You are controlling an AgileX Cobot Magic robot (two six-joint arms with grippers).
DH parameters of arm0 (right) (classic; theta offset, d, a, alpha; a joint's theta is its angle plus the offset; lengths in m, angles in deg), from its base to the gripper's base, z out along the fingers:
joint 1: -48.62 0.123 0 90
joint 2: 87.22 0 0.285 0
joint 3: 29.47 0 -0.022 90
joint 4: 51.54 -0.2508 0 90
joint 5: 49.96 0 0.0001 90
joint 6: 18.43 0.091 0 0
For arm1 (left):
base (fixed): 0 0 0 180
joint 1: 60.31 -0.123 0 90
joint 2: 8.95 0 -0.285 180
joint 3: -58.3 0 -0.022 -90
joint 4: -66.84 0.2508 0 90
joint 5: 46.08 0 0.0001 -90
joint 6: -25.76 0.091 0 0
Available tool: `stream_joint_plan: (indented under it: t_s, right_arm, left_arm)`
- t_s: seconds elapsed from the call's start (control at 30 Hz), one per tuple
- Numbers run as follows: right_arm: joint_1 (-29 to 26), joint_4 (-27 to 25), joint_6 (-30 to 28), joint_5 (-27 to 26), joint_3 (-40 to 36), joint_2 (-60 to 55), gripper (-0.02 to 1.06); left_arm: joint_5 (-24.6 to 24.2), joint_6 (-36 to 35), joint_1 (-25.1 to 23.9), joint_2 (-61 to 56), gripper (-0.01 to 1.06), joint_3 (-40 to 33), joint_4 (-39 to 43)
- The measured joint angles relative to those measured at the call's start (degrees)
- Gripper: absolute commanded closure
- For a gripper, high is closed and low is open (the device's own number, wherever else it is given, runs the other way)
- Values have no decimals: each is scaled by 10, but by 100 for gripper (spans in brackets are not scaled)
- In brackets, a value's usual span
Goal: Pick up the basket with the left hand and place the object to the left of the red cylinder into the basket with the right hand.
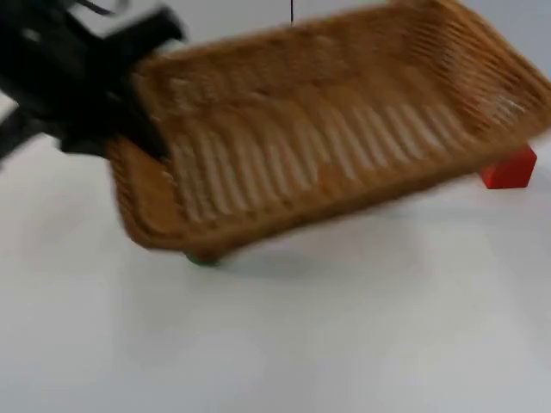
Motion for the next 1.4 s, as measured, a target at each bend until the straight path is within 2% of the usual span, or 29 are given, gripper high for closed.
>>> stream_joint_plan:
  t_s: [0.03, 0.07, 0.13, 0.23, 0.27, 0.33, 0.4, 0.43, 0.53, 0.57, 0.7, 0.77, 0.83, 0.9, 0.93, 1.13, 1.17, 1.3, 1.4]
  right_arm:
    - [0, -1, -5, 1, 0, 0, -1]
    - [0, -1, -5, 1, 0, 0, -1]
    - [0, -19, -29, 1, 0, 0, -1]
    - [0, -75, -92, 1, 0, 0, -1]
    - [0, -75, -92, 1, 0, 0, -1]
    - [0, -129, -150, 1, 0, 0, -1]
    - [13, -162, -196, 1, 0, 0, -1]
    - [13, -162, -196, 1, 0, 0, -1]
    - [66, -170, -232, 0, 0, 0, -1]
    - [66, -170, -232, 0, 0, 0, -1]
    - [165, -149, -245, -32, 0, -3, -1]
    - [186, -144, -247, -39, 0, -4, -1]
    - [231, -134, -251, -63, 0, -21, -1]
    - [279, -131, -259, -124, 0, -55, -1]
    - [279, -131, -259, -124, 0, -55, -1]
    - [363, -131, -296, -269, 21, -185, -1]
    - [363, -131, -296, -269, 21, -185, -1]
    - [391, -131, -307, -341, 78, -308, -1]
    - [395, -131, -308, -356, 120, -375, -1]
  left_arm:
    - [-4, 0, -22, -3, 105, 0, 0]
    - [-4, 0, -22, -3, 105, 0, 0]
    - [-9, 0, -74, -7, 105, -4, 0]
    - [-13, 4, -148, -7, 105, -20, 1]
    - [-13, 4, -148, -7, 105, -20, 1]
    - [-13, 16, -204, -7, 105, -39, 2]
    - [-11, 26, -252, -7, 105, -58, 2]
    - [-11, 26, -252, -7, 105, -58, 2]
    - [-11, 49, -319, -7, 105, -80, 0]
    - [-11, 49, -319, -7, 105, -80, 0]
    - [-20, 94, -382, -5, 105, -91, -10]
    - [-24, 101, -389, -3, 105, -91, -13]
    - [-30, 112, -396, 1, 105, -91, -18]
    - [-32, 116, -400, 6, 105, -91, -21]
    - [-32, 116, -400, 6, 105, -91, -21]
    - [-22, 118, -400, 14, 105, -91, -42]
    - [-22, 118, -400, 14, 105, -91, -42]
    - [-5, 119, -400, 30, 105, -91, -60]
    - [-1, 119, -400, 43, 105, -91, -63]
